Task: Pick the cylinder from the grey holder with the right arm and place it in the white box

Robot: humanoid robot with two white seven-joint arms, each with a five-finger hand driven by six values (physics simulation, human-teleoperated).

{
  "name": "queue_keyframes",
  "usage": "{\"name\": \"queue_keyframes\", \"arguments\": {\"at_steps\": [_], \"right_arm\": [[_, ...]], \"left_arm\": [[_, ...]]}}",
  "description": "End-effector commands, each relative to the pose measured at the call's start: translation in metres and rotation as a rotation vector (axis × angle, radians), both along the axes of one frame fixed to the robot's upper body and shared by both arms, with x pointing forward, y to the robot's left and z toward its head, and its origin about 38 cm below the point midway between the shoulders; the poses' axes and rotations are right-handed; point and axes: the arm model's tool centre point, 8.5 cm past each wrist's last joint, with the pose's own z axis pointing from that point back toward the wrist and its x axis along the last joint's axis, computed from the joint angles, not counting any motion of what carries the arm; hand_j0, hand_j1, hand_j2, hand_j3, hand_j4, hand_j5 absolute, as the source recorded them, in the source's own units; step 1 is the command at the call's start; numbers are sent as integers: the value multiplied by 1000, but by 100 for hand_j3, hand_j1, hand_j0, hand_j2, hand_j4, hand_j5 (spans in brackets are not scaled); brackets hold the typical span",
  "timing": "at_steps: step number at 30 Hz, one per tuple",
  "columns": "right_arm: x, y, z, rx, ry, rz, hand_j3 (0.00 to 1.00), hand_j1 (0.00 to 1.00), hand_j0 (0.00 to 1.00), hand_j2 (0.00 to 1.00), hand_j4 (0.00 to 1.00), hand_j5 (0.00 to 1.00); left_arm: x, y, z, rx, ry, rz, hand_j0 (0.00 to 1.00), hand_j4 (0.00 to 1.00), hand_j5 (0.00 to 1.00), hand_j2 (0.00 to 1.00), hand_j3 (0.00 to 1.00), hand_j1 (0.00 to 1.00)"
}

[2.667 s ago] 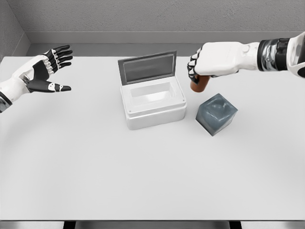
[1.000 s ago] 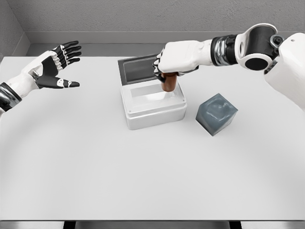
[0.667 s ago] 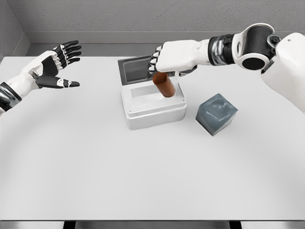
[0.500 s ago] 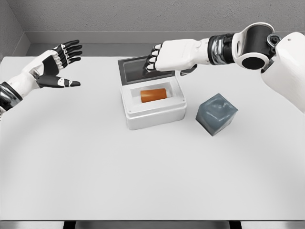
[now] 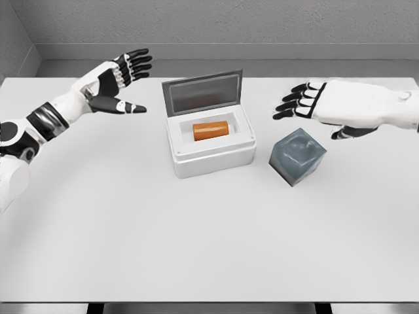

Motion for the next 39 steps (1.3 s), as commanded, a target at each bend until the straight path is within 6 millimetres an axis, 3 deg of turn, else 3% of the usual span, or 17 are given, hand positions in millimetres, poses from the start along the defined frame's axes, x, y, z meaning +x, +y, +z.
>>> {"name": "queue_keyframes", "arguments": {"at_steps": [1, 4, 7, 10, 13, 34, 39], "right_arm": [[-10, -26, 73, 136, -154, -42, 100, 100, 100, 100, 100, 100], [-17, -37, 67, 247, -107, -52, 100, 100, 100, 100, 100, 100], [-20, -33, 34, 351, -8, -41, 100, 100, 100, 100, 100, 100], [-33, -55, 4, 510, 5, -133, 100, 100, 100, 100, 100, 100], [-38, -65, -5, 545, 11, -169, 100, 100, 100, 100, 100, 100], [-39, -62, -12, 546, 30, -166, 100, 100, 100, 100, 100, 100], [-39, -62, -12, 546, 31, -167, 100, 100, 100, 100, 100, 100]], "left_arm": [[0, -4, -2, -8, 6, -7, 100, 100, 100, 100, 100, 100], [1, -15, -2, -17, 6, -23, 100, 100, 100, 100, 100, 100], [1, -18, -2, -20, 5, -29, 100, 100, 100, 100, 100, 100], [1, -27, -3, -22, 1, -42, 100, 100, 100, 100, 100, 100], [0, -28, -3, -21, -2, -47, 100, 100, 100, 100, 100, 100], [-10, -35, -1, -28, -21, -80, 100, 100, 100, 100, 100, 100], [-22, -46, 0, -42, -36, -120, 100, 100, 100, 100, 100, 100]]}}
